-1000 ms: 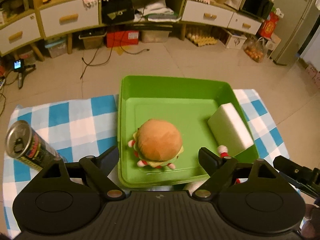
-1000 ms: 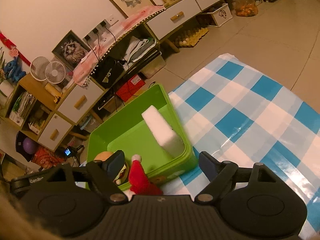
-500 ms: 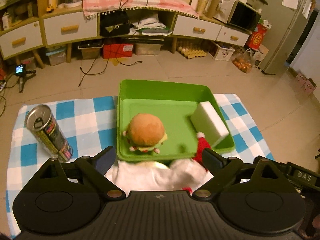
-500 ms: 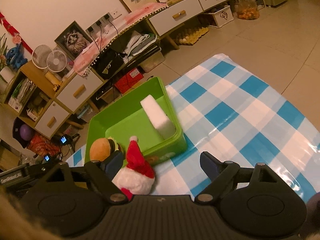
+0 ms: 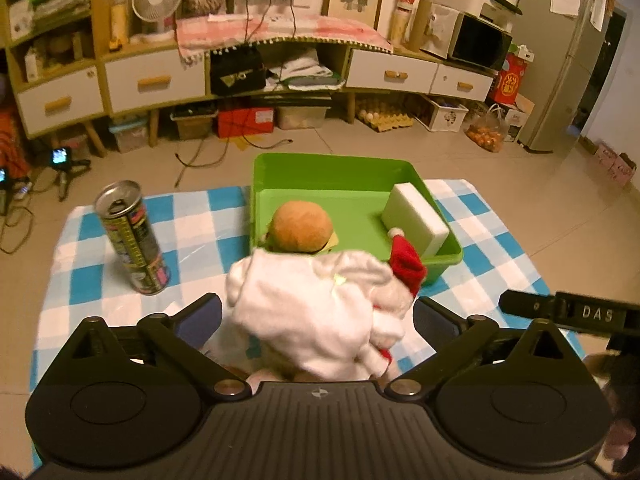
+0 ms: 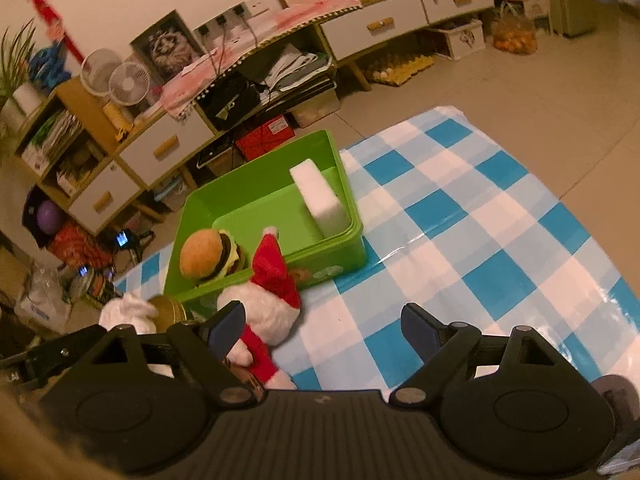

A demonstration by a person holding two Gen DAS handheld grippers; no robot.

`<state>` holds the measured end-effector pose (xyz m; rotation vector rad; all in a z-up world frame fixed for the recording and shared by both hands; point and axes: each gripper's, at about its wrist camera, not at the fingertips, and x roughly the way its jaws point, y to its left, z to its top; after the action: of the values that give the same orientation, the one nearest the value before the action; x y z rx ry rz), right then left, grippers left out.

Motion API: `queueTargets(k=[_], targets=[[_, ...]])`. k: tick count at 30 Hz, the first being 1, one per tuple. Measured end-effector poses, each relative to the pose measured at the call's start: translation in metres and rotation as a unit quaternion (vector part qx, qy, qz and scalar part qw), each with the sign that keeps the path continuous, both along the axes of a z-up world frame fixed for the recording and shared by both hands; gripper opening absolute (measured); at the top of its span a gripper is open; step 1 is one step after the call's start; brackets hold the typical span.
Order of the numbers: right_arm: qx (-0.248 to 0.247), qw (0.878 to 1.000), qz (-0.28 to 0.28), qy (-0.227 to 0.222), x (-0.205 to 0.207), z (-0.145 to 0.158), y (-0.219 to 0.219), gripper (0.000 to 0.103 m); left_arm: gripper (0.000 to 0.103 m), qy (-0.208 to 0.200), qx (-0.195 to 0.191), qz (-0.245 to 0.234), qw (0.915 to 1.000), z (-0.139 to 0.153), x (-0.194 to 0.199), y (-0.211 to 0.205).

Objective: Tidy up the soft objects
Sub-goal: 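Withdraw both tools from the bin back over the toy pile, then move left tool to the bunny doll while right tool moves to the grey-green plush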

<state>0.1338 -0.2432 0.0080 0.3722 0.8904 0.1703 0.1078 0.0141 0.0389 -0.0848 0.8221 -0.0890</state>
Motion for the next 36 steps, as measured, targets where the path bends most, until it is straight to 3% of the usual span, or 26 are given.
queueTargets(k=[10,19,31,36], targets=[[-0.022,0.999,0.049,-0.001,-0.029,0.0,0.011,0.054,0.098,0.0,-0.014,0.013,0.9998,-0.023,-0.044,0.019],[-0.074,0.993,0.095,-0.003,-0.053,-0.016,0.028,0.058,0.098,0.006,-0.022,0.009,0.9997,-0.053,-0.067,0.036],[-0.121,0.983,0.139,0.003,-0.081,-0.046,0.036,0.058,0.098,0.053,-0.018,-0.035,0.9978,-0.085,-0.11,0.026],[-0.123,0.98,0.157,0.015,-0.087,-0.055,0.041,0.058,0.098,0.085,-0.043,-0.044,0.9945,-0.09,-0.123,0.013]])
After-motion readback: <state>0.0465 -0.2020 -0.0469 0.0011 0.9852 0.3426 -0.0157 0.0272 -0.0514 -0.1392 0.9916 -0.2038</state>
